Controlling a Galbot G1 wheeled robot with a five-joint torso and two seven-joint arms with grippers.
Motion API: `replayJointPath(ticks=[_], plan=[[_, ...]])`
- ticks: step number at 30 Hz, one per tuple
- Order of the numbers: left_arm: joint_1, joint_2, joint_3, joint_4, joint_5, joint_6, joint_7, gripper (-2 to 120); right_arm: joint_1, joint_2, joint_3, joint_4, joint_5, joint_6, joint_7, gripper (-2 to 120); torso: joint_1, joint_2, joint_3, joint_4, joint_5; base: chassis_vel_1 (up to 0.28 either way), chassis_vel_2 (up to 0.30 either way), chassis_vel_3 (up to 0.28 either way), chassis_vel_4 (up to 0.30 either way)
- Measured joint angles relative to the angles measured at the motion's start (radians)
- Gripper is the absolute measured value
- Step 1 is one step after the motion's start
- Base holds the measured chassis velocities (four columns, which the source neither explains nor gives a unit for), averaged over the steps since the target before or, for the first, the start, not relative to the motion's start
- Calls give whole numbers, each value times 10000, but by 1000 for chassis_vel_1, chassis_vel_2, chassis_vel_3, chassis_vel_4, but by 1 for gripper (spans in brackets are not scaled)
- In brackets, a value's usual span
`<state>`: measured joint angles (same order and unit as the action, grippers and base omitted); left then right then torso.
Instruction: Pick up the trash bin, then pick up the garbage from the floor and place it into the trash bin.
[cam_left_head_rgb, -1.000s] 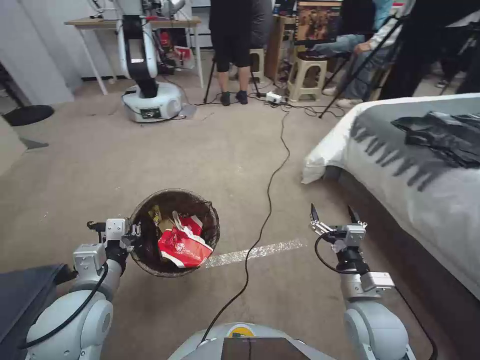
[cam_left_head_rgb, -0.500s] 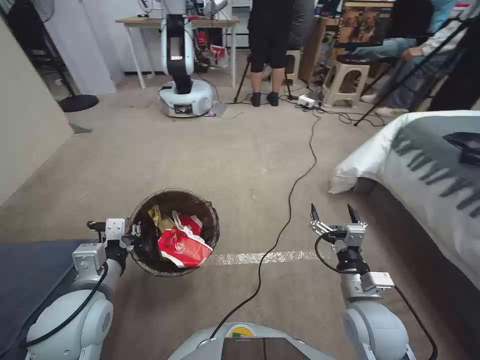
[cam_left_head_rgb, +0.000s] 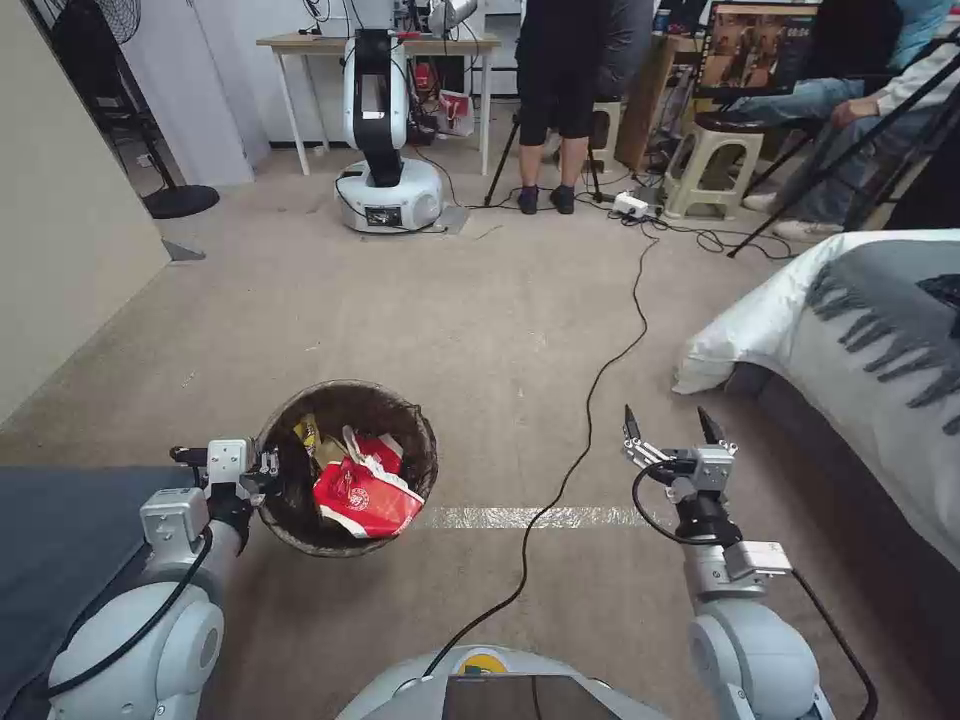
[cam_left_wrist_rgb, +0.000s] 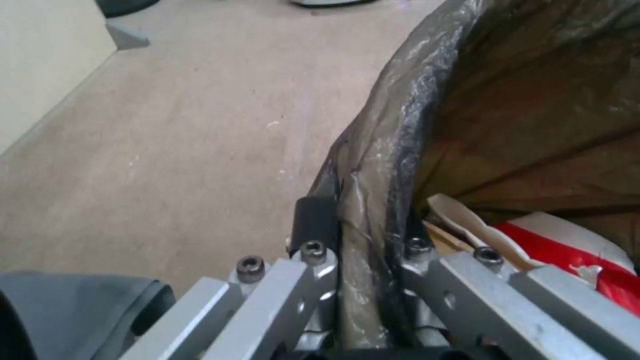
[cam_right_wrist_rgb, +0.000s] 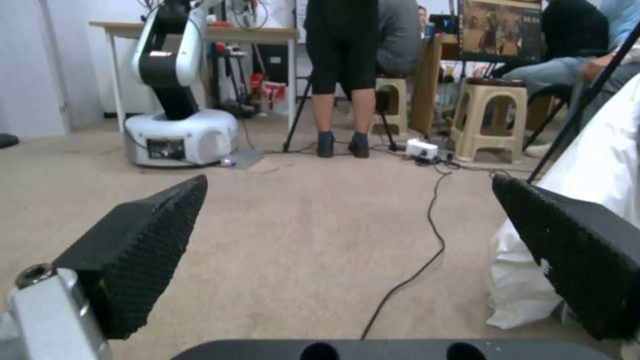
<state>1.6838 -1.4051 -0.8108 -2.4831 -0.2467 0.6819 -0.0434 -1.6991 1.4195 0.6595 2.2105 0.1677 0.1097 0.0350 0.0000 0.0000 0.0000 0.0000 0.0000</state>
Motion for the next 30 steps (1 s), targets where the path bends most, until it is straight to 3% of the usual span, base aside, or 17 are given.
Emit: replayJointPath(ticks=[8,14,20,30], plan=[[11,-15,47,-86,-524,401,-394,3,20,-14,6,-21,17,-20,6,100,0,0,0,0,1,0,0,0,0],[-3,19,126,-144,-1294,528,-1163,3,53,-2,2,-59,18,-32,9,100,0,0,0,0,1,0,0,0,0],[-27,40,311,64,-2106,533,-2370,3,46,5,1,-129,15,-32,9,100,0,0,0,0,0,0,0,0,0],[-180,79,569,606,-2954,555,-3144,3,60,14,-12,-206,17,-39,17,100,0,0,0,0,1,0,0,0,0]])
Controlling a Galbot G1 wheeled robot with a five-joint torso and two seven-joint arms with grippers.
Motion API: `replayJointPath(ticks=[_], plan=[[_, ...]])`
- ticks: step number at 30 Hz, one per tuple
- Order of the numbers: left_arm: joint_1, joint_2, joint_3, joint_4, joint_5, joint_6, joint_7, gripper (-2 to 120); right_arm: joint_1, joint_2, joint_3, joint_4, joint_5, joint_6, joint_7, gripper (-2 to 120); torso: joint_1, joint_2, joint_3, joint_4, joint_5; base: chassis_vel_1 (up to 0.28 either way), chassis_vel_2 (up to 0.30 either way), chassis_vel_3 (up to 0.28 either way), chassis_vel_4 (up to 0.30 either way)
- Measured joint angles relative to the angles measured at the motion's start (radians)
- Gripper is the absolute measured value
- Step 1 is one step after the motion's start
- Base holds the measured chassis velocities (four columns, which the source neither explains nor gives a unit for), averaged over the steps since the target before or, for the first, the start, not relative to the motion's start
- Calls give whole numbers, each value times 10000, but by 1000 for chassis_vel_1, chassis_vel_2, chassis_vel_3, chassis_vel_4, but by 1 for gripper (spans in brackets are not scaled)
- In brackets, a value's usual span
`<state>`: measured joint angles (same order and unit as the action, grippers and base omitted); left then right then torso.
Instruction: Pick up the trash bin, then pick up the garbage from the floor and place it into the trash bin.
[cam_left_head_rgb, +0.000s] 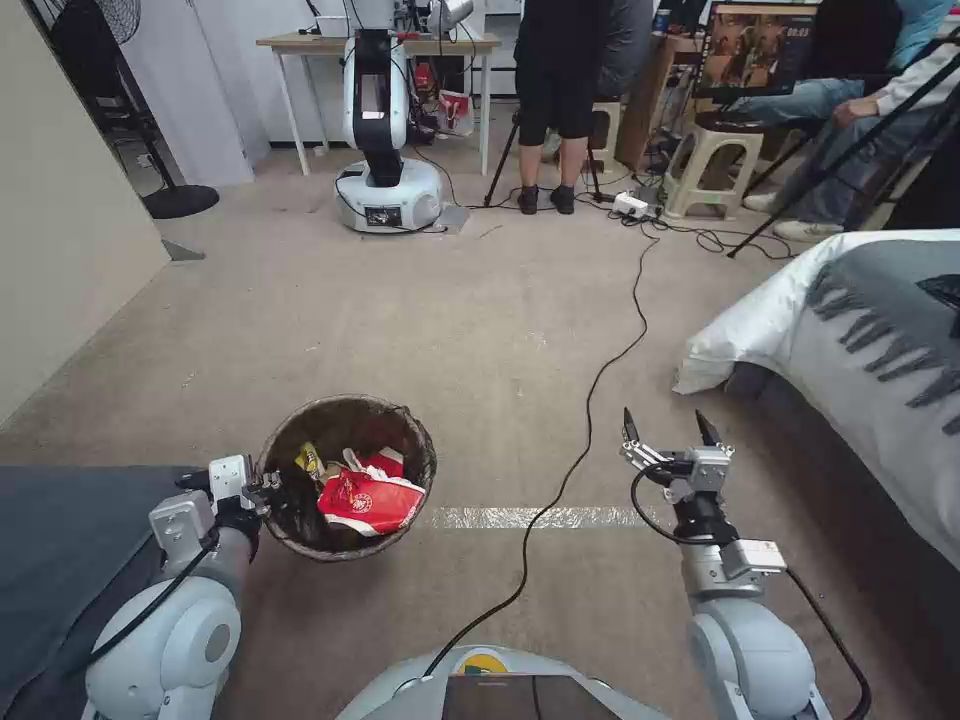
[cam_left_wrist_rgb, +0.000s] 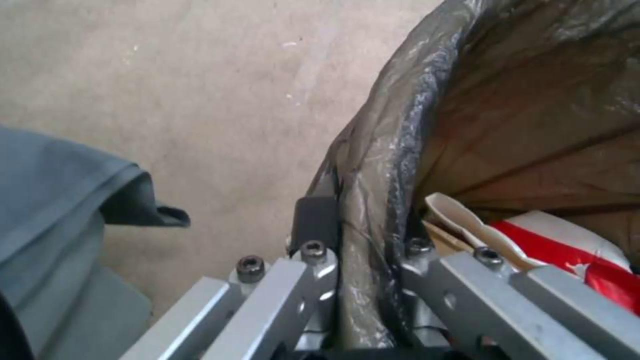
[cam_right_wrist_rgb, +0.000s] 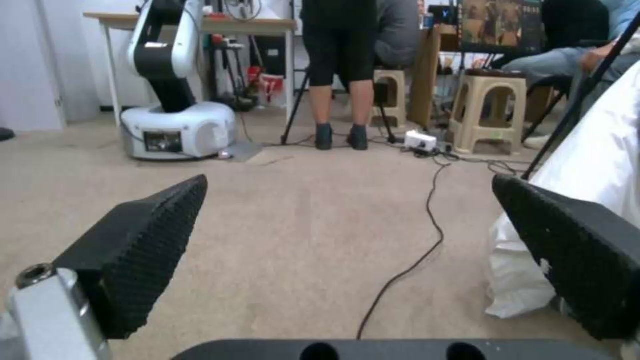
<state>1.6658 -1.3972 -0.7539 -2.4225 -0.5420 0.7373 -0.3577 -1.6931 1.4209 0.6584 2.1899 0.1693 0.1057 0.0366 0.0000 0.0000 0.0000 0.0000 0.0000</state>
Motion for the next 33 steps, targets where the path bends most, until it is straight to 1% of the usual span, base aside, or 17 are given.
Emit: replayJointPath(ticks=[13,15,23,26,33], plan=[[-160,70,374,448,-868,-4,-512,3,54,0,-19,-75,34,-17,32,100,0,0,0,0,0,0,0,0,0],[-201,78,531,594,-1026,-6,-675,3,85,-18,-25,-101,43,-24,35,100,0,0,0,0,0,0,0,0,0],[-260,82,816,828,-1126,-11,-864,3,105,-27,-35,-113,66,-33,40,100,0,0,0,0,0,0,0,0,0],[-302,82,991,1017,-1147,-14,-1046,3,107,-27,-40,-114,88,-32,42,100,0,0,0,0,0,0,0,0,0],[-344,62,1098,1216,-1057,-18,-1185,3,125,-51,-51,-131,119,-32,43,100,0,0,0,0,0,0,0,0,0]])
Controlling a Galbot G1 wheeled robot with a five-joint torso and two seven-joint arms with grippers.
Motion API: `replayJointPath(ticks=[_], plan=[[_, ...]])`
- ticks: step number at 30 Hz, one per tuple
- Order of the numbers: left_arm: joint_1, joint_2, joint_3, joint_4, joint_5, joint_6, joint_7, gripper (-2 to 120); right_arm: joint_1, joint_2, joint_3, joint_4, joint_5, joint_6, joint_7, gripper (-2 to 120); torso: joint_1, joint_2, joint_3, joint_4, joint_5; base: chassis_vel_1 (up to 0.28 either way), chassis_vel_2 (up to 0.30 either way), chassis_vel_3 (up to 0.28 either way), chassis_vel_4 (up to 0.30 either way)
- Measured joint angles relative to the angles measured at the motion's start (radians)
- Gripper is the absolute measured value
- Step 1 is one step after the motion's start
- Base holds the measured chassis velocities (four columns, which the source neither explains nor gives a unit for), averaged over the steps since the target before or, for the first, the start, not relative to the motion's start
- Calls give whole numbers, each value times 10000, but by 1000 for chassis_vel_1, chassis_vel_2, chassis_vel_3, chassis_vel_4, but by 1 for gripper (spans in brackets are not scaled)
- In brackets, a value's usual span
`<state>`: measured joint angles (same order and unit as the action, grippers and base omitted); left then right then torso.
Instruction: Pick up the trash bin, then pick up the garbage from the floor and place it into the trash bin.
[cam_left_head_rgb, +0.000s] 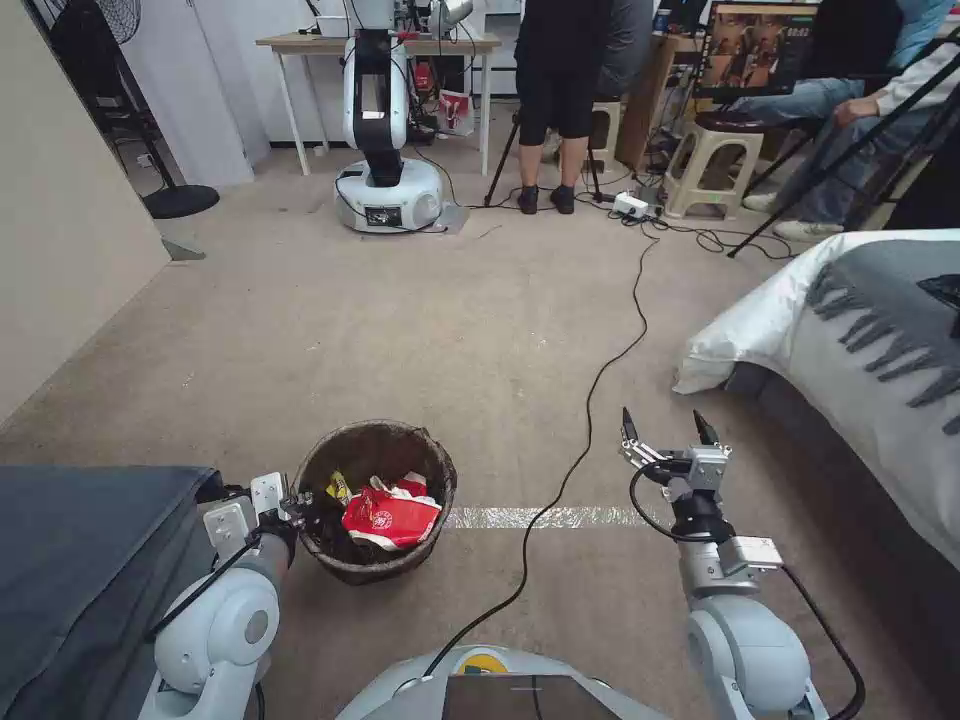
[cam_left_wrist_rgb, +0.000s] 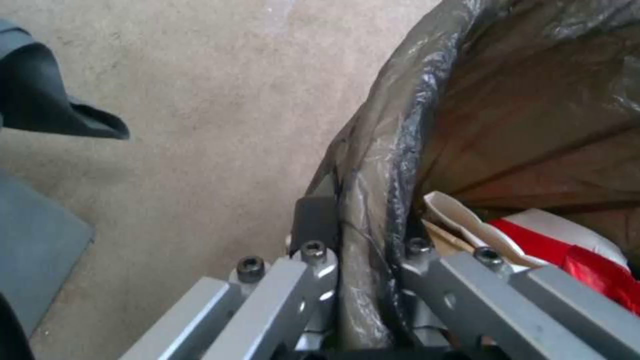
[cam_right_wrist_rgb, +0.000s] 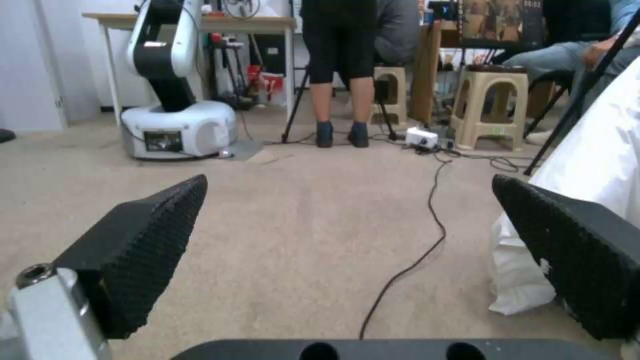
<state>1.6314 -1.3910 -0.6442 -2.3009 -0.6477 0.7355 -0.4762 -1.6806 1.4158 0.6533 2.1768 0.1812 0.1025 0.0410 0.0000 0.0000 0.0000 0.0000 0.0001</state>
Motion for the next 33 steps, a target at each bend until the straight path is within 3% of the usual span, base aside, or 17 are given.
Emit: replayJointPath(ticks=[33], plan=[[-250,-134,185,1073,28,-26,-125,3,81,-5,-79,-37,22,10,10,100,0,1,-1,1,4,0,0,0,0]])
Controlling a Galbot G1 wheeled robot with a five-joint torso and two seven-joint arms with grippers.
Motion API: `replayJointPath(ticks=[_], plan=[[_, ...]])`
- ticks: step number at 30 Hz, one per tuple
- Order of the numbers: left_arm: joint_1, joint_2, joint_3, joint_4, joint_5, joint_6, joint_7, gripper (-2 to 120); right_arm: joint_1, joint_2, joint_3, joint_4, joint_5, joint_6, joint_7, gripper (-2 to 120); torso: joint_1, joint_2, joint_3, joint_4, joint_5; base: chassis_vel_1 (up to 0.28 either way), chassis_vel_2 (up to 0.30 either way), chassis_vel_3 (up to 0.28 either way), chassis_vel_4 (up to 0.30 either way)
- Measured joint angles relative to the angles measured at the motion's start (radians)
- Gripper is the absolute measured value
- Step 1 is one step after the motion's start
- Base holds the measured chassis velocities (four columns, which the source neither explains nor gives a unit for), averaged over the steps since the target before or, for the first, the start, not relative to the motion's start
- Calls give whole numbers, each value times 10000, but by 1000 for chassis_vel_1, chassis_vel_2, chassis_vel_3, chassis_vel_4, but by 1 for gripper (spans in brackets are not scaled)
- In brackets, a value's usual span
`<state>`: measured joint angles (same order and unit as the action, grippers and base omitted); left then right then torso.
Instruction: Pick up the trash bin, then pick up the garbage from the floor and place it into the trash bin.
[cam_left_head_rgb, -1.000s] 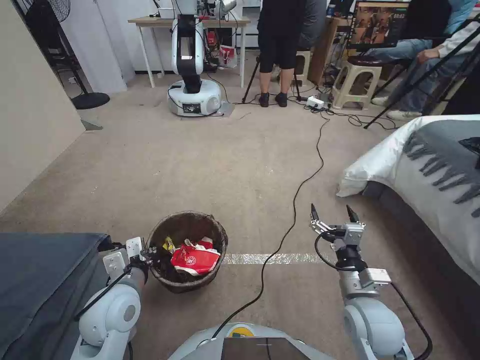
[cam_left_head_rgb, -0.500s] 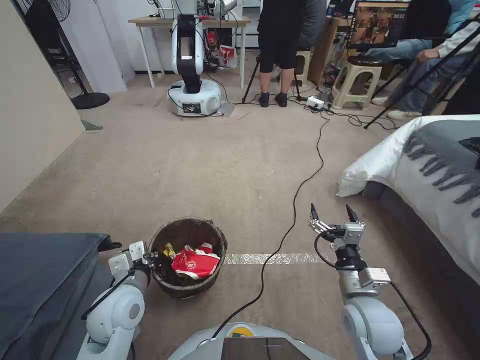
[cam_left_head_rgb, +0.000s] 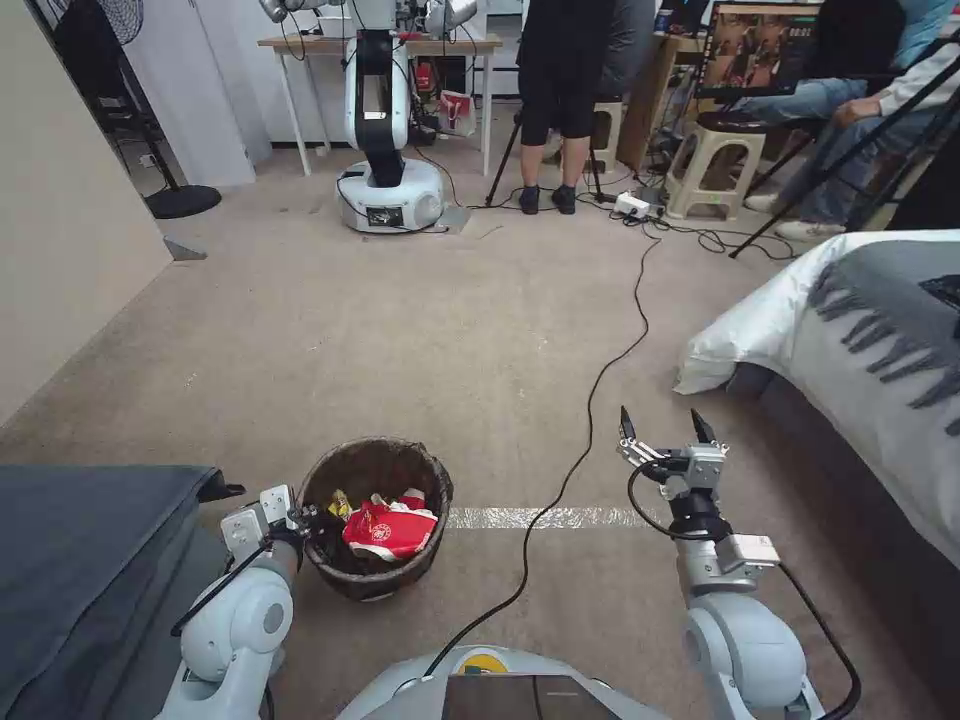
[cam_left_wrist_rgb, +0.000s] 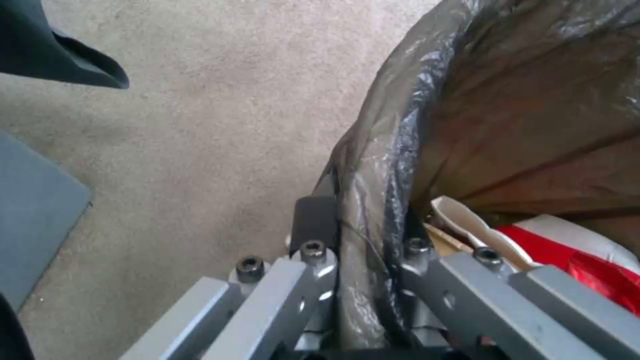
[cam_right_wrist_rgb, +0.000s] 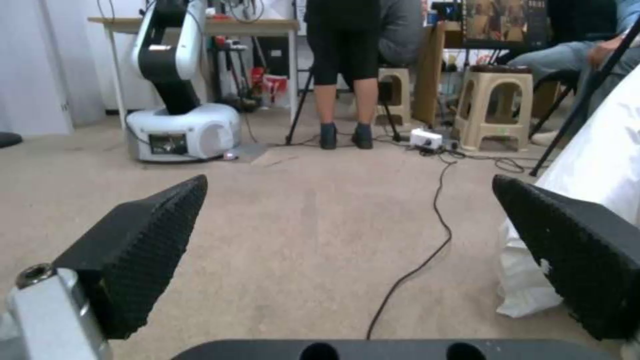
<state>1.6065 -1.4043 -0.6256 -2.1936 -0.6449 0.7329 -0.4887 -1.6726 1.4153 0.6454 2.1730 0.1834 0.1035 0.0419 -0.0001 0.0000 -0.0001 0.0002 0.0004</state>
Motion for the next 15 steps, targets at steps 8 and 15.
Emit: replayJointPath(ticks=[8,15], plan=[[-30,-29,0,89,-29,-1,6,3,18,6,-66,0,-7,2,7,100,0,0,0,0,-2,0,0,0,0],[-37,-57,-12,140,-33,3,11,3,18,6,-99,0,-24,1,16,100,0,0,1,-2,-4,0,0,0,0]])
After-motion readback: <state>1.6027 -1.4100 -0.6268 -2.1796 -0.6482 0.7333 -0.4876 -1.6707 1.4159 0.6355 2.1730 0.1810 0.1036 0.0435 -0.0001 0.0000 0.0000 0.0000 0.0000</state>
